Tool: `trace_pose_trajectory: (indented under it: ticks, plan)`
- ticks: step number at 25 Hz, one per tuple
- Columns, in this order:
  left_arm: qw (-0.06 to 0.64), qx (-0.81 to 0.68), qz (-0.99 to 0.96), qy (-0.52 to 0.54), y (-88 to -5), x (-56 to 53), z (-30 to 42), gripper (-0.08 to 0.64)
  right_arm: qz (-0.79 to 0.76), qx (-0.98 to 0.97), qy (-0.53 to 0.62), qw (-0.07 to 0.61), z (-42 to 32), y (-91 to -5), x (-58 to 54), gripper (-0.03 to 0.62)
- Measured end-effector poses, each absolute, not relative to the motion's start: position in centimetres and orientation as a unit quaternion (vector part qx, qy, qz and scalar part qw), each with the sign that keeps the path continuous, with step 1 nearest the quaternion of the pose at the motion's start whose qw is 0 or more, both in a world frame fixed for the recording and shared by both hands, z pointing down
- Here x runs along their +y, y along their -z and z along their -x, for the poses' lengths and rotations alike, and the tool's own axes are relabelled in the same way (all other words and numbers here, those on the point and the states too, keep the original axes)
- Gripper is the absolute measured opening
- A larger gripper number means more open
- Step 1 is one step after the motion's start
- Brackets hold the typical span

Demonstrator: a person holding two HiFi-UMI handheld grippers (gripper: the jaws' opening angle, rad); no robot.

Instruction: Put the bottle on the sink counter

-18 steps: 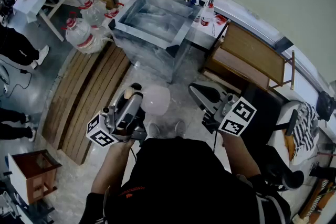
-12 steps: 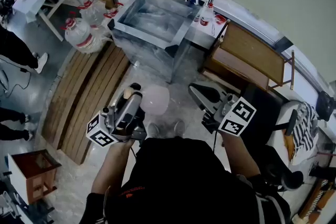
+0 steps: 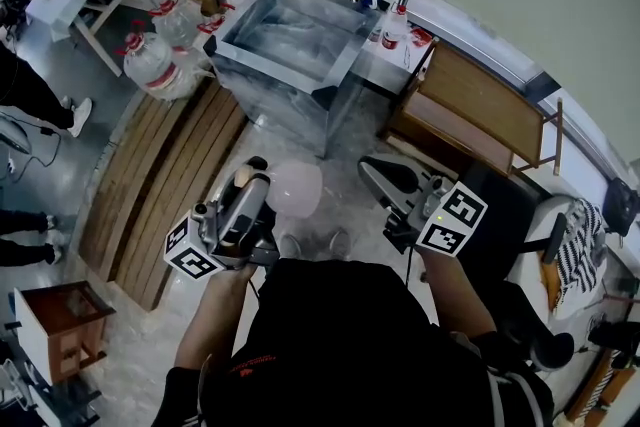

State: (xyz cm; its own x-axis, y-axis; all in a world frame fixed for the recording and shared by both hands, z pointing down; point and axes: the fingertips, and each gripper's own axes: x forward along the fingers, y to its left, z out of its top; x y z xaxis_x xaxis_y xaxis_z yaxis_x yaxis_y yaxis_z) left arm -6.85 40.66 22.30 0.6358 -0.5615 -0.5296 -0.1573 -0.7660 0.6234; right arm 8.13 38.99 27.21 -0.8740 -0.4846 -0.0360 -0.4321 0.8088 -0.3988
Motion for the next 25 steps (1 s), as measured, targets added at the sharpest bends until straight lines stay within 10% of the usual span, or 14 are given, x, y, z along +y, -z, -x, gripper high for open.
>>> trace_pose_trajectory:
  ticks: [25]
  plan:
    - [0.268, -0.233, -0.856, 0.376, -23.4, 39.3, 3.1, 0.141, 0.233, 0.945, 0.216, 0.08, -12.9, -28.8, 36.6, 0.005]
